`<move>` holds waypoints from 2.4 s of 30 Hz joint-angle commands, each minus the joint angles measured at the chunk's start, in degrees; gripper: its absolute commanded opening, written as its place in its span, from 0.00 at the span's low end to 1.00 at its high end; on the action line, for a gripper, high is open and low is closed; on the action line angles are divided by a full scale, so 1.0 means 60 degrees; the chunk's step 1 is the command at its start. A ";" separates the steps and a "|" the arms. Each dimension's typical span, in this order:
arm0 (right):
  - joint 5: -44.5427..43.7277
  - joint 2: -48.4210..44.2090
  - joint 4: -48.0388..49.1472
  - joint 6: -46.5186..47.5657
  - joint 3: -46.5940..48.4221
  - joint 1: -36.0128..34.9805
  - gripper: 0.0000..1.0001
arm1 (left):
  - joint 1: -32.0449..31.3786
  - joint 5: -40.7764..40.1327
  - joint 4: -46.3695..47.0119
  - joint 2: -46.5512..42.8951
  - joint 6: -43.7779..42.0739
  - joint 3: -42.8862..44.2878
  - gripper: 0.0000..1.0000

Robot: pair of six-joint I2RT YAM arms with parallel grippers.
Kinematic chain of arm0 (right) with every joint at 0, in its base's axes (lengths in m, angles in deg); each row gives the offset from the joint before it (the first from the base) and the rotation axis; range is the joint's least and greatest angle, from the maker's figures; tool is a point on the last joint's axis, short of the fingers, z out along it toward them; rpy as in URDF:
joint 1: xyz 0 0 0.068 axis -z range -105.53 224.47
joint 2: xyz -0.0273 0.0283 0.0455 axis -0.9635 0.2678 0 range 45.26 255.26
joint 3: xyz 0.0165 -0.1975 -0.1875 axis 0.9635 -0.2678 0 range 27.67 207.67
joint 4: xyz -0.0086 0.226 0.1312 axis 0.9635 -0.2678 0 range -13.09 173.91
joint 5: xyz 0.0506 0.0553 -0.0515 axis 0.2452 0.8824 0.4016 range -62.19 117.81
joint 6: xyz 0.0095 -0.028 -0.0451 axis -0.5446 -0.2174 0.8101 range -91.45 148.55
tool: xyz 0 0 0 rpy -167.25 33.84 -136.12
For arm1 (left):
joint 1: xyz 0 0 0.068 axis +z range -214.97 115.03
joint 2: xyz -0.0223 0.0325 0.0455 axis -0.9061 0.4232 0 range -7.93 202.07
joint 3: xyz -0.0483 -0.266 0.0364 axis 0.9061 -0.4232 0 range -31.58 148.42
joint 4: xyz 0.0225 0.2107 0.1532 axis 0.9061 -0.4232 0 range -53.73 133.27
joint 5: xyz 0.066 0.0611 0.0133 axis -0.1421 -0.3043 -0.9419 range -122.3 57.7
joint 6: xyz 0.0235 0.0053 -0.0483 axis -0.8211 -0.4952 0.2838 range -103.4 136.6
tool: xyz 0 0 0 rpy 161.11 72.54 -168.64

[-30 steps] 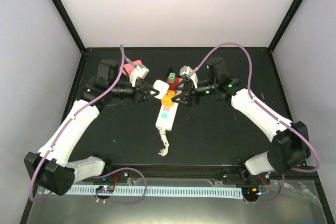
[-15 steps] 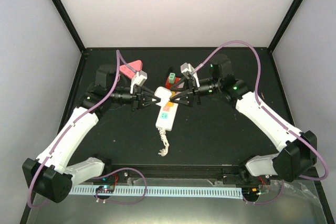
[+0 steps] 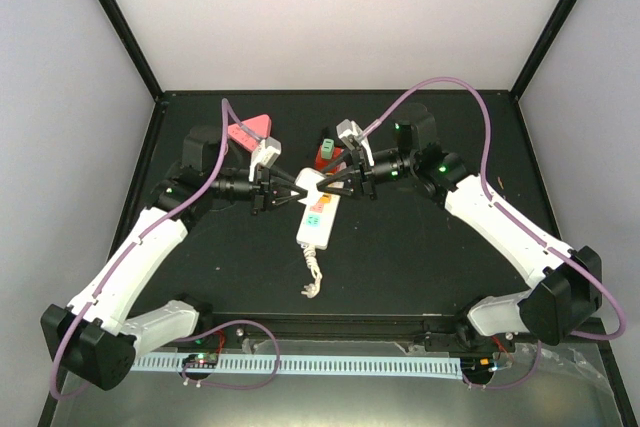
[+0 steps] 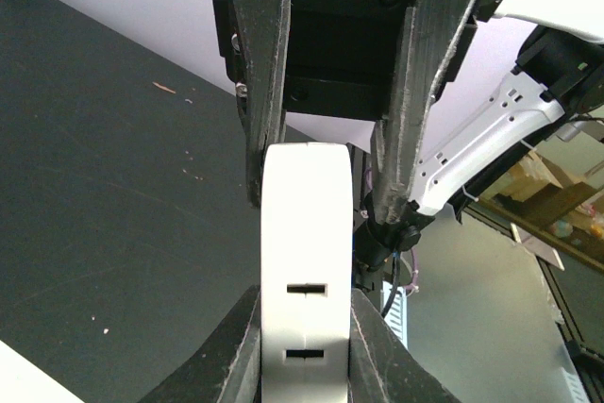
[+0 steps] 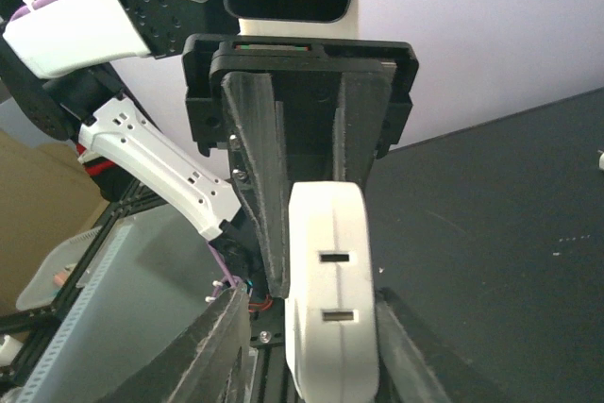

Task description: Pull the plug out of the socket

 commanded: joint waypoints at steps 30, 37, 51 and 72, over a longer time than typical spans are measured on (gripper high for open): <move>0.0234 -0.0076 -0.0234 0.0122 -0.0020 -0.0029 0.07 | 0.0195 0.0657 -0.0687 0.0087 -0.0200 0.0713 0.03; -0.0061 -0.0046 -0.0496 -0.0247 0.0222 0.0644 0.50 | 0.0570 -0.0492 -0.0718 -0.0106 0.0142 0.0768 0.02; 0.1017 0.0216 0.0633 -0.3381 -0.0150 0.0870 0.72 | 0.1089 -0.1548 0.0451 0.0087 0.1727 0.0770 0.02; 0.0725 0.0701 0.0948 -0.3750 0.0173 0.0324 0.69 | 0.0737 -0.1550 0.0791 -0.0043 0.1996 0.0246 0.01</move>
